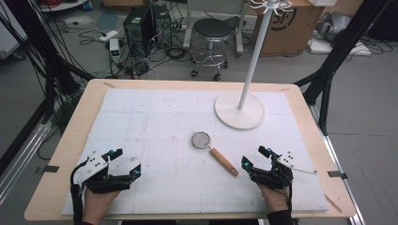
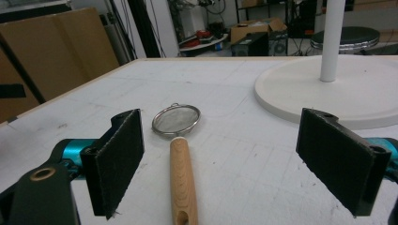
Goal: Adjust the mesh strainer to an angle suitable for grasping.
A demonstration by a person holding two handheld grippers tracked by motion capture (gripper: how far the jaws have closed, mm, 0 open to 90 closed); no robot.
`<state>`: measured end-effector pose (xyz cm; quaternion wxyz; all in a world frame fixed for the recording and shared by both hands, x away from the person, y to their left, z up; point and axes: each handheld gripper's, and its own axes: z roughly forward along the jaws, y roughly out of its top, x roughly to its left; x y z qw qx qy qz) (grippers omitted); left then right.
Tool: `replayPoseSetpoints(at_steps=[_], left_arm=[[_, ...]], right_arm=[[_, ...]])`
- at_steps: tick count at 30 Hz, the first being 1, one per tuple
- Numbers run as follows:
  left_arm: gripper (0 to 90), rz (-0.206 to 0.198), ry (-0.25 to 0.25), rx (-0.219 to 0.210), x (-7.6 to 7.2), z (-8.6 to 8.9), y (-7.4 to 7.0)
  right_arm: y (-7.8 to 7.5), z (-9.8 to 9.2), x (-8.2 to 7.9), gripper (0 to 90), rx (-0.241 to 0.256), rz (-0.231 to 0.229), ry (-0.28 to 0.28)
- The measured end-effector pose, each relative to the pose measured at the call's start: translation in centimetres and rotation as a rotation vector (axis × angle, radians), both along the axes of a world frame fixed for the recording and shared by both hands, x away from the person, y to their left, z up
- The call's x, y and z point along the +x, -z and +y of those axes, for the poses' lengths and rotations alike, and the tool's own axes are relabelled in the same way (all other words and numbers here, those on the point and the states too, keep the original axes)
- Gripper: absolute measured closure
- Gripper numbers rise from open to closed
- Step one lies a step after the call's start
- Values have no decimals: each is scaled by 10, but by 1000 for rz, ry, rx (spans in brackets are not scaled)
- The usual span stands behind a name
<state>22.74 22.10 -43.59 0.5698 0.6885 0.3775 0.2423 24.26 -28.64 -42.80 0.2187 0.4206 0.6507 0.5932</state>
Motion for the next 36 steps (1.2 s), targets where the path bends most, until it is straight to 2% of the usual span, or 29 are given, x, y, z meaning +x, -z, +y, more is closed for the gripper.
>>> replayPoseSetpoints(at_steps=[6,8,12,15,16,17,19,23,26,32,33,35,36], left_arm=[[90,2,-8,-2,-2,2,0],[90,3,-11,-4,-2,2,0],[91,5,-12,-1,-2,2,1],[91,5,-10,1,-2,2,1],[91,5,-10,1,-2,2,1],[92,4,-10,2,-2,2,1],[91,6,-11,0,-3,3,1],[91,3,-22,-3,-5,6,0],[91,2,-30,-5,-5,7,1],[91,2,-33,0,-5,7,1],[91,1,-33,0,-5,7,1],[91,2,-32,1,-5,7,1],[92,3,-27,0,-5,6,1]], right_arm=[[0,2,0,146,3,5,-2],[-1,1,1,180,5,7,2],[-2,-1,2,417,36,9,-12],[-5,-2,0,630,49,20,-38],[-5,-2,0,630,49,20,-38],[-7,-3,0,710,59,27,-49],[-9,-4,1,777,46,20,-54],[-10,1,8,895,34,66,-58],[-10,5,12,895,31,99,-68],[-12,17,25,896,22,121,-106],[-11,22,31,896,22,144,-112],[-9,25,35,896,18,159,-116],[-6,31,41,896,1,188,-122]])
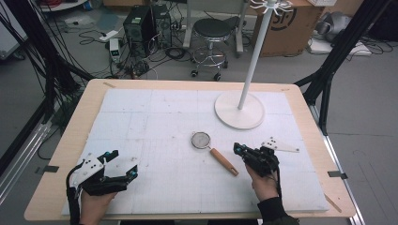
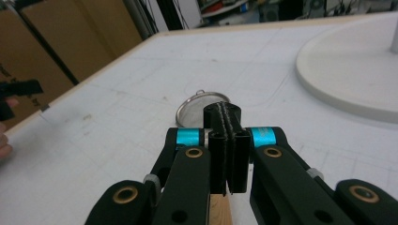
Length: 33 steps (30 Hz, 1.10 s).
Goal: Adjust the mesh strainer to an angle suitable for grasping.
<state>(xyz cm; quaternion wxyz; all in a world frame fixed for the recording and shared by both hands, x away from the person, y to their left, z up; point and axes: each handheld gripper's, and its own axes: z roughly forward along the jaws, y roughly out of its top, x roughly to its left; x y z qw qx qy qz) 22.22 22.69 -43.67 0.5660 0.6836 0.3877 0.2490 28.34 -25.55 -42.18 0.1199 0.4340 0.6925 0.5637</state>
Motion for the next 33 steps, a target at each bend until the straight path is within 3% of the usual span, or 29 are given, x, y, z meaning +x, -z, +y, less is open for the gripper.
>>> replayPoseSetpoints(at_steps=[4,8,10,15,19,20,21,23,27,33], left_arm=[[98,3,9,8,1,-2,1],[102,7,18,16,2,-6,1],[103,3,23,16,1,-6,1],[108,4,29,13,2,-7,1],[108,3,32,10,1,-7,1],[110,5,30,10,1,-7,1],[110,5,31,11,1,-7,1],[111,7,31,12,1,-7,1],[111,2,32,9,0,-7,1],[112,4,35,12,0,-8,1]], right_arm=[[4,7,11,896,-13,37,-6],[5,20,32,896,-57,115,-29],[6,23,36,896,-66,126,-30],[8,38,60,896,-88,233,-58],[10,45,69,896,-119,282,-68],[13,50,73,896,-141,320,-73],[13,50,73,896,-141,320,-73],[18,53,80,896,-155,369,-66],[22,58,83,896,-178,406,-82],[20,65,84,896,-200,413,-100]])
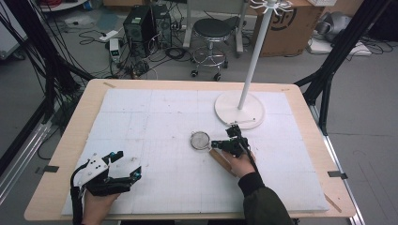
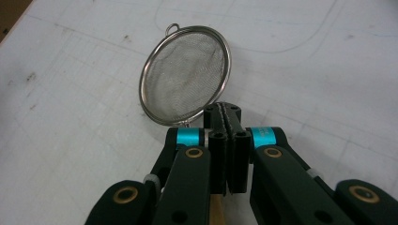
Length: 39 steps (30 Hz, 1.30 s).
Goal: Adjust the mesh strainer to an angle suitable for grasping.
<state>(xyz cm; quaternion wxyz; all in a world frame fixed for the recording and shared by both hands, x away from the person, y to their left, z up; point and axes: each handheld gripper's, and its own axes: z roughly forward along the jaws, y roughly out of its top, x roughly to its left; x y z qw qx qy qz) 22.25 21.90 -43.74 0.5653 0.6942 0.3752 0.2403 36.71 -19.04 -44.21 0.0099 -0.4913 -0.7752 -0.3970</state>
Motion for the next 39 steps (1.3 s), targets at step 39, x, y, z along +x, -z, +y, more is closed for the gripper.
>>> replayPoseSetpoints(at_steps=[39], left_arm=[[113,-3,-1,3,-2,0,0]], right_arm=[[-13,43,-43,898,57,-39,-209]])
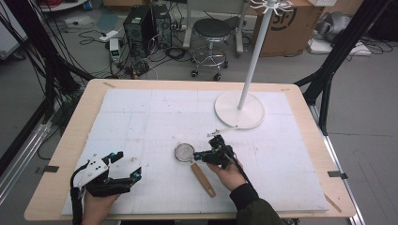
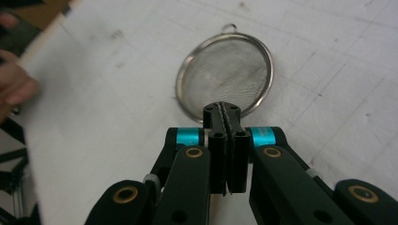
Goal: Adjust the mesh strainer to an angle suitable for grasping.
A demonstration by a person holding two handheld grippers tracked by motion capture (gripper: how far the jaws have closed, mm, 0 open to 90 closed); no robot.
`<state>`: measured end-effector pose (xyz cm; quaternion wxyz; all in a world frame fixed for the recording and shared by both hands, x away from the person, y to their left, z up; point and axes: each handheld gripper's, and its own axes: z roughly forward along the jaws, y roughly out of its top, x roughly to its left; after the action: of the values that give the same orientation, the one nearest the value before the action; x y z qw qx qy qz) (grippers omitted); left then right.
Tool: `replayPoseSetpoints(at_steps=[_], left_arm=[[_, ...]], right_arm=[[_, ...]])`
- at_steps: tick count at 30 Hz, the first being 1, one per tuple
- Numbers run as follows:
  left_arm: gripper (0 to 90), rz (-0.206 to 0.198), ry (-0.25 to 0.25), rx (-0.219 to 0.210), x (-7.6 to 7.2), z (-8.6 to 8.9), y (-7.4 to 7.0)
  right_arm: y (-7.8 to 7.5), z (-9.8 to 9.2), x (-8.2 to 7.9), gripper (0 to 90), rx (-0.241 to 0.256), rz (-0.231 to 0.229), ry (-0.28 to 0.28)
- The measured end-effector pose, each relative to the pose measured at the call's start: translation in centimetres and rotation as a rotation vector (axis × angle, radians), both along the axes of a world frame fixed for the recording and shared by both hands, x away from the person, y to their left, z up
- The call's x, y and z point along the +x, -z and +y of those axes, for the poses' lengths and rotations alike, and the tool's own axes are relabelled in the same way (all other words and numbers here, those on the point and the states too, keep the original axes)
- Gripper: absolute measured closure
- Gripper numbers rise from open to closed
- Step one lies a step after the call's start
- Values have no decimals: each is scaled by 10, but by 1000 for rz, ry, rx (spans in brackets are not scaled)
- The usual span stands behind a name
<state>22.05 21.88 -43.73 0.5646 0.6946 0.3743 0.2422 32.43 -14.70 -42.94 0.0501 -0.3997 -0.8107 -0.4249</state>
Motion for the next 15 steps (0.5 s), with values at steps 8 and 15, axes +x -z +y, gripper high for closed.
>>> replayPoseSetpoints(at_steps=[8,15], left_arm=[[113,-6,-2,-1,-2,-1,-1],[113,-5,-2,0,-1,-1,-1]], right_arm=[[2,-14,-57,898,98,-2,-30],[13,-9,-102,898,67,-9,-48]])
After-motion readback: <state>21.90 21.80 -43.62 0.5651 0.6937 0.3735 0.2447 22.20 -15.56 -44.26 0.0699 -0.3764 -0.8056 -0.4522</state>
